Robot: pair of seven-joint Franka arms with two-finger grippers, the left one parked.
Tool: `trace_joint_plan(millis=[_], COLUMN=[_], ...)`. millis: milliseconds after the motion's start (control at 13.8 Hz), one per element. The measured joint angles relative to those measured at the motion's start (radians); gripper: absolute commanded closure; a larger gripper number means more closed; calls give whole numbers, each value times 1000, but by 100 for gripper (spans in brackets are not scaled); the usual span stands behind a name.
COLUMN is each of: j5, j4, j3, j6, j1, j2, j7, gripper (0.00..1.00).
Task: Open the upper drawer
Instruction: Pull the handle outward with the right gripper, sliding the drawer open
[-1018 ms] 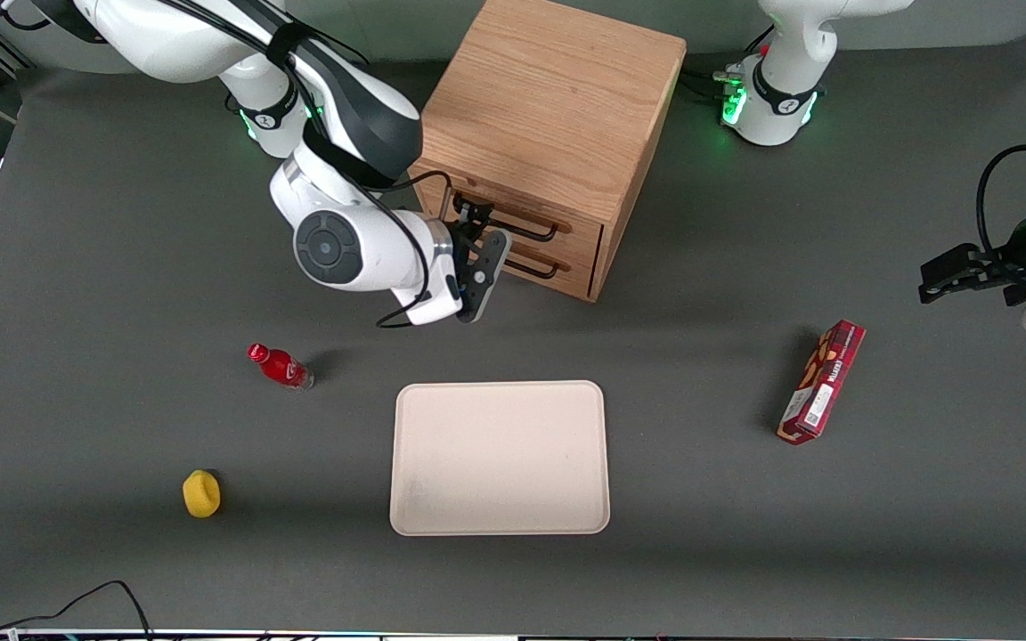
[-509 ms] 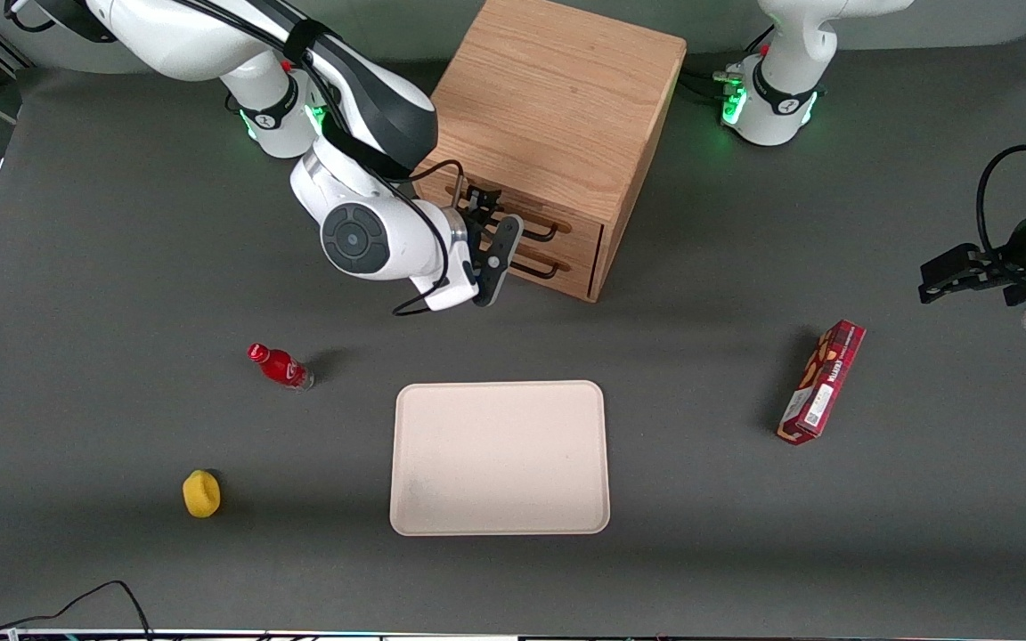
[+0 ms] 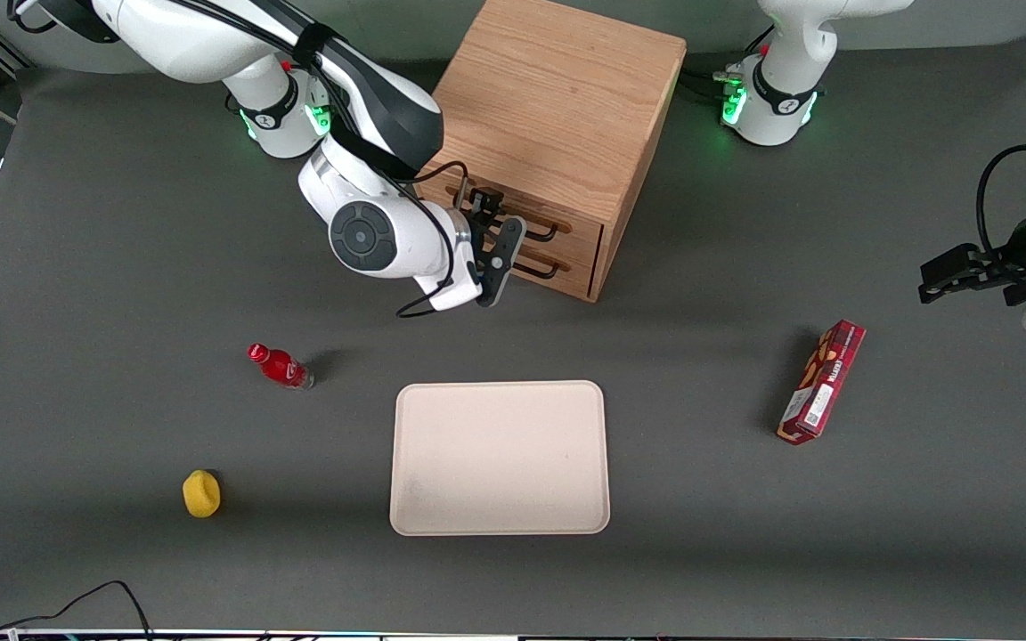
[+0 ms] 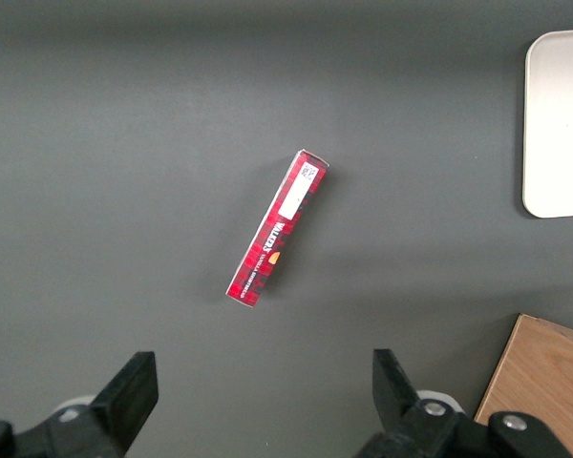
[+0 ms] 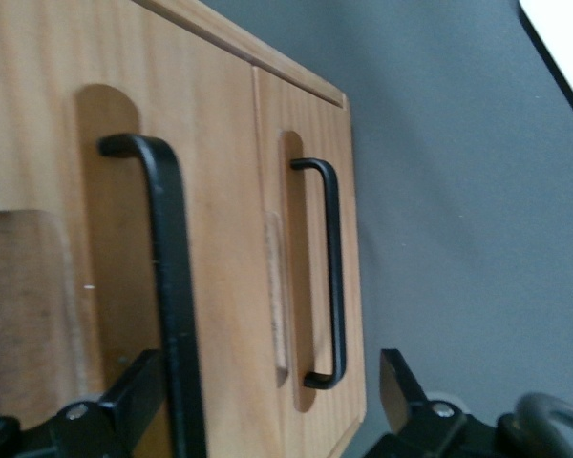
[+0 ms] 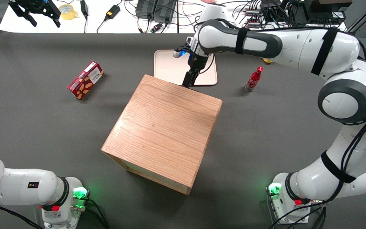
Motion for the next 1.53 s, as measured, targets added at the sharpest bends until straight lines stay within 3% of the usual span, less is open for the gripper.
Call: trace_joint_plan(millis=[655, 945, 1527], j5=[-59, -121, -131], j4=[168, 264, 411], j3=[-41, -44, -72], j6=[-2, -63, -102], j1=[-14, -9, -8], j2=[109, 177, 246], j7=[0, 0, -1], gripper=[0, 0, 0])
